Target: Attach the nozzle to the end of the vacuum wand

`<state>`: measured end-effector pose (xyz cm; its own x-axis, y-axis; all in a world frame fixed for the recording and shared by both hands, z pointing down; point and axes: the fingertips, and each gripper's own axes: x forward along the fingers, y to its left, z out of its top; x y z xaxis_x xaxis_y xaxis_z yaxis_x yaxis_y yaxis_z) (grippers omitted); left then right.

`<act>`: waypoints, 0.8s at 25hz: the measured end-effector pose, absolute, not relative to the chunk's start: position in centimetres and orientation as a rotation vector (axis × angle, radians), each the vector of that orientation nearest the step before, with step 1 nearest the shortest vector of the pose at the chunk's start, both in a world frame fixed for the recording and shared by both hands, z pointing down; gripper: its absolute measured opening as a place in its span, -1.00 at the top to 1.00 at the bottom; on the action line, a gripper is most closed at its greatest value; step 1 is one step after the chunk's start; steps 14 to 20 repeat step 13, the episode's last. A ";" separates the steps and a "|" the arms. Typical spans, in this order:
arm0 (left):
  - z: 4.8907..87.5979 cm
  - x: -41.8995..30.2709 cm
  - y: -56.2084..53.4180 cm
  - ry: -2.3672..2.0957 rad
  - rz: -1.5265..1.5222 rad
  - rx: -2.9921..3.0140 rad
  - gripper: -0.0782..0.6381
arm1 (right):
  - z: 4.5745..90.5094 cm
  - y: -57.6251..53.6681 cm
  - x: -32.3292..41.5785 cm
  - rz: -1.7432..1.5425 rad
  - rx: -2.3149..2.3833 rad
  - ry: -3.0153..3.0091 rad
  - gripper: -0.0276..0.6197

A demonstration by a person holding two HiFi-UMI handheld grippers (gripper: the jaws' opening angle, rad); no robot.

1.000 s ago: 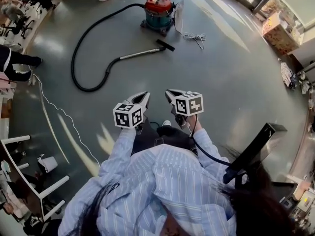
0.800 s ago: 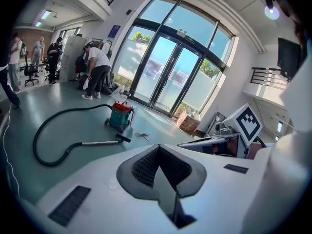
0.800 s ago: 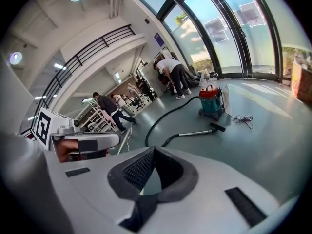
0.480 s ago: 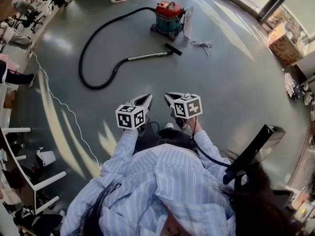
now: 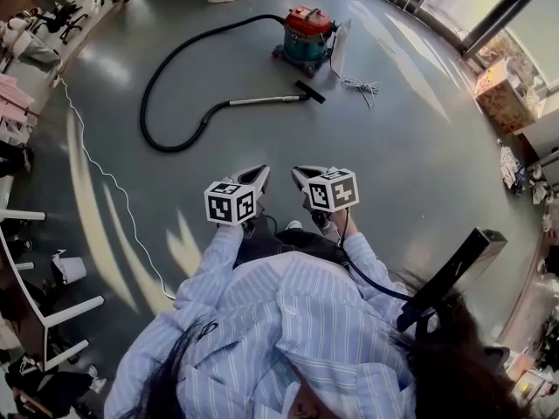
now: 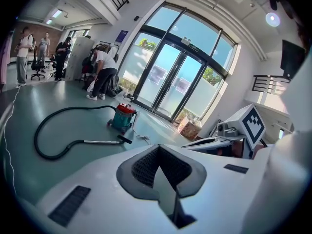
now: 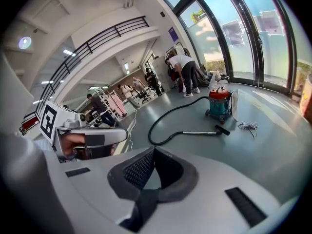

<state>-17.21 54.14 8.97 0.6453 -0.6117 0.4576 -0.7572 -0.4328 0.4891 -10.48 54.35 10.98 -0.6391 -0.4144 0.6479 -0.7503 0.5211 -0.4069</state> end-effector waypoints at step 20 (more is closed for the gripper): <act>10.0 -16.8 56.1 -1.054 0.324 2.206 0.77 | 11.7 56.2 -9.9 0.960 0.962 -2.281 0.90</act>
